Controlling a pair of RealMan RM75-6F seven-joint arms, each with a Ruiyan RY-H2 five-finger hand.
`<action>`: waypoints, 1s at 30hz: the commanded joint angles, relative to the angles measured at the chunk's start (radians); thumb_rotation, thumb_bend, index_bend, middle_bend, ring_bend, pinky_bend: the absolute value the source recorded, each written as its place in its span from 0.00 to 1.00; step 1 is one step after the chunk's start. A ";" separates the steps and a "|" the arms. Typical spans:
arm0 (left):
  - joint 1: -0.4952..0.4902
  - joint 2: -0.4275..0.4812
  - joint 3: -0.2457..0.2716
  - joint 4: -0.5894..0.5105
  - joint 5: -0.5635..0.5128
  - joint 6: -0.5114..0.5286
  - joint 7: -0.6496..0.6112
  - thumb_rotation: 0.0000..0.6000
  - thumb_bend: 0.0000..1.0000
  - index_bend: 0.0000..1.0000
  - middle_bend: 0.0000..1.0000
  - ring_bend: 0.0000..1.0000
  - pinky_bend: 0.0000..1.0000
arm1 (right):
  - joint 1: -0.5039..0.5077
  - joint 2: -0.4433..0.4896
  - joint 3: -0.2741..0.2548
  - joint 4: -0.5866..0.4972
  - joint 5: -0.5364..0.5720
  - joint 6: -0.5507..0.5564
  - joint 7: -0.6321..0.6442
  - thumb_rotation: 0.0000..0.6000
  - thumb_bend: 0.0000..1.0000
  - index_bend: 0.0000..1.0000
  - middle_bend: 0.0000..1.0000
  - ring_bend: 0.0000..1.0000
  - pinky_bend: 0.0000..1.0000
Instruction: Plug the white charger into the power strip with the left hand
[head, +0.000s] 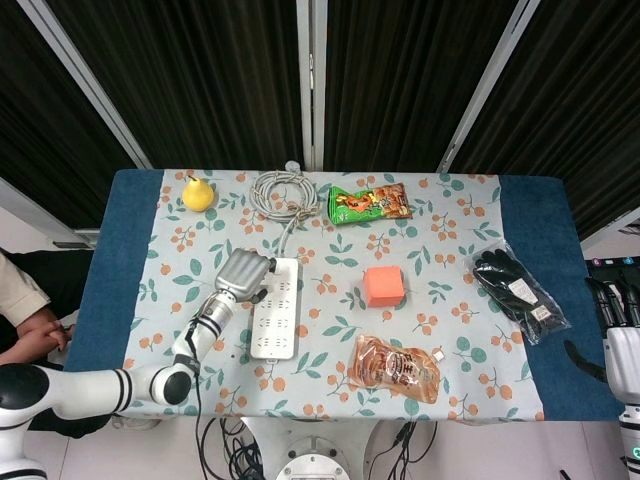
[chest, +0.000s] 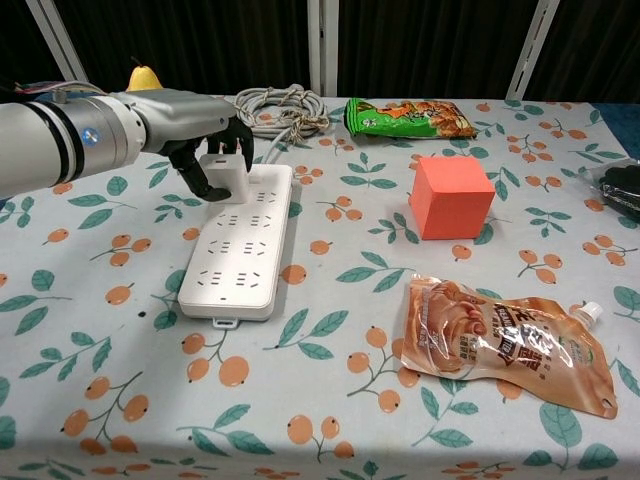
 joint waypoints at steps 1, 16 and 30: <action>0.018 0.014 -0.004 -0.015 0.013 0.017 -0.026 1.00 0.18 0.16 0.26 0.18 0.33 | 0.001 -0.001 0.000 0.001 -0.001 -0.001 0.001 1.00 0.15 0.00 0.12 0.00 0.01; 0.370 0.191 0.040 -0.051 0.321 0.419 -0.437 1.00 0.13 0.17 0.23 0.13 0.17 | 0.014 -0.001 -0.009 0.043 -0.003 -0.043 0.100 1.00 0.17 0.00 0.13 0.00 0.01; 0.738 0.362 0.220 -0.026 0.567 0.724 -0.638 1.00 0.14 0.18 0.18 0.06 0.00 | 0.040 0.002 -0.031 0.050 -0.082 -0.050 0.213 1.00 0.17 0.00 0.14 0.00 0.01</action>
